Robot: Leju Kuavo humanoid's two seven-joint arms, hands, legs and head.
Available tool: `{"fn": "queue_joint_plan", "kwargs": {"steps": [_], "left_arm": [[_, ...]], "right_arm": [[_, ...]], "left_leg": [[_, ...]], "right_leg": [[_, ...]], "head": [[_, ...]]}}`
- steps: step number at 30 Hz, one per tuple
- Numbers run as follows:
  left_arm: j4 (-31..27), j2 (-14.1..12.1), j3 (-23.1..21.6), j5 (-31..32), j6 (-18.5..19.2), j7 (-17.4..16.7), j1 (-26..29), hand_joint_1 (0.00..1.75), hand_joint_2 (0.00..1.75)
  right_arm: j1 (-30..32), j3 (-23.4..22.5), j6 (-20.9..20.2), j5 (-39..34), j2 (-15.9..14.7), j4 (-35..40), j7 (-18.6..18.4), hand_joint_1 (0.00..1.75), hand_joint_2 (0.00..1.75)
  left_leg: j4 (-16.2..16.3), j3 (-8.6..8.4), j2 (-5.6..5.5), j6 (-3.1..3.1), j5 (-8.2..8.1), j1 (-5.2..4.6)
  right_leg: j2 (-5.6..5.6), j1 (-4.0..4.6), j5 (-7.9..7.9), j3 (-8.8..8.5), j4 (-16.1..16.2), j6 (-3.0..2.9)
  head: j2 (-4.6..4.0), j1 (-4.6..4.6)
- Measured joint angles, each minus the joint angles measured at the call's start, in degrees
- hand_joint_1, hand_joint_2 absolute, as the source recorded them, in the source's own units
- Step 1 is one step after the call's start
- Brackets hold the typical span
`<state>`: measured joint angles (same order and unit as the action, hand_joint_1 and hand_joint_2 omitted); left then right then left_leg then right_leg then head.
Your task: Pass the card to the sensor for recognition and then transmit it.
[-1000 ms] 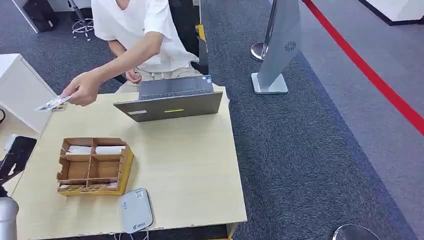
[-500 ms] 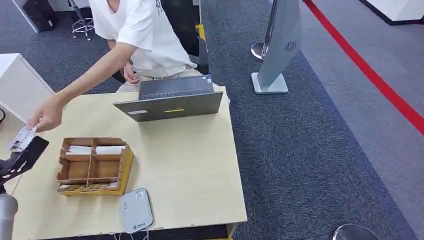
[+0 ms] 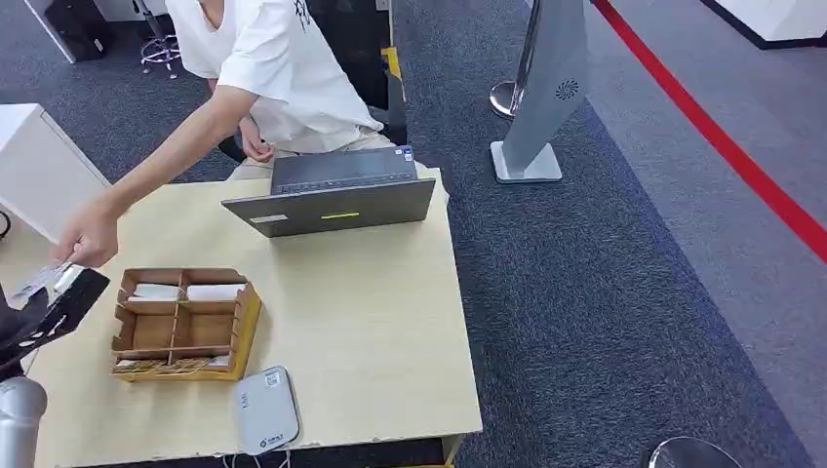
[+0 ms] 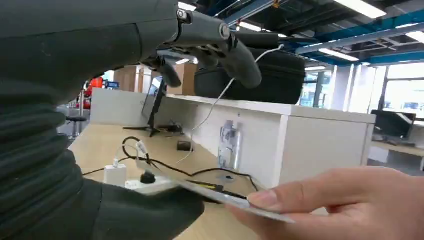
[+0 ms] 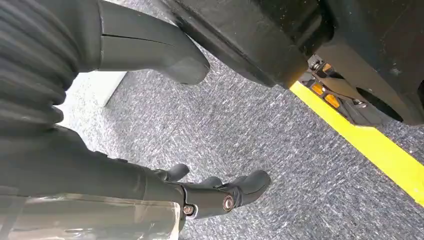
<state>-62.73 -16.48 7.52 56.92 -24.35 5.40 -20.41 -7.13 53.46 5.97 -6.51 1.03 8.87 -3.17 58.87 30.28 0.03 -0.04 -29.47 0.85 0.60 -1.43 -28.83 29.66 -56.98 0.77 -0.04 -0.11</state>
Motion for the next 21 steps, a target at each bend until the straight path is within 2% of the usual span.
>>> {"fn": "queue_joint_plan", "kwargs": {"steps": [14,21], "left_arm": [[-5.5,1.8,-1.4,0.2,0.4,0.3,1.8,1.75,1.75],[-7.8,2.0,-3.4,1.6,4.9,-0.8,2.5,1.75,1.75]], "right_arm": [[0.2,0.0,0.4,-0.7,0.0,-0.1,0.0,0.0,1.75],[0.2,0.0,0.3,-0.7,0.0,-0.1,0.1,0.0,1.75]], "left_leg": [[0.0,0.02,0.0,0.0,0.0,0.01],[0.0,0.03,-0.01,0.0,0.01,0.0]], "right_leg": [[0.0,0.0,0.0,0.03,0.0,0.0],[-0.02,0.0,0.0,0.03,0.0,0.0]], "head": [[-0.02,0.0],[0.0,0.0]]}}
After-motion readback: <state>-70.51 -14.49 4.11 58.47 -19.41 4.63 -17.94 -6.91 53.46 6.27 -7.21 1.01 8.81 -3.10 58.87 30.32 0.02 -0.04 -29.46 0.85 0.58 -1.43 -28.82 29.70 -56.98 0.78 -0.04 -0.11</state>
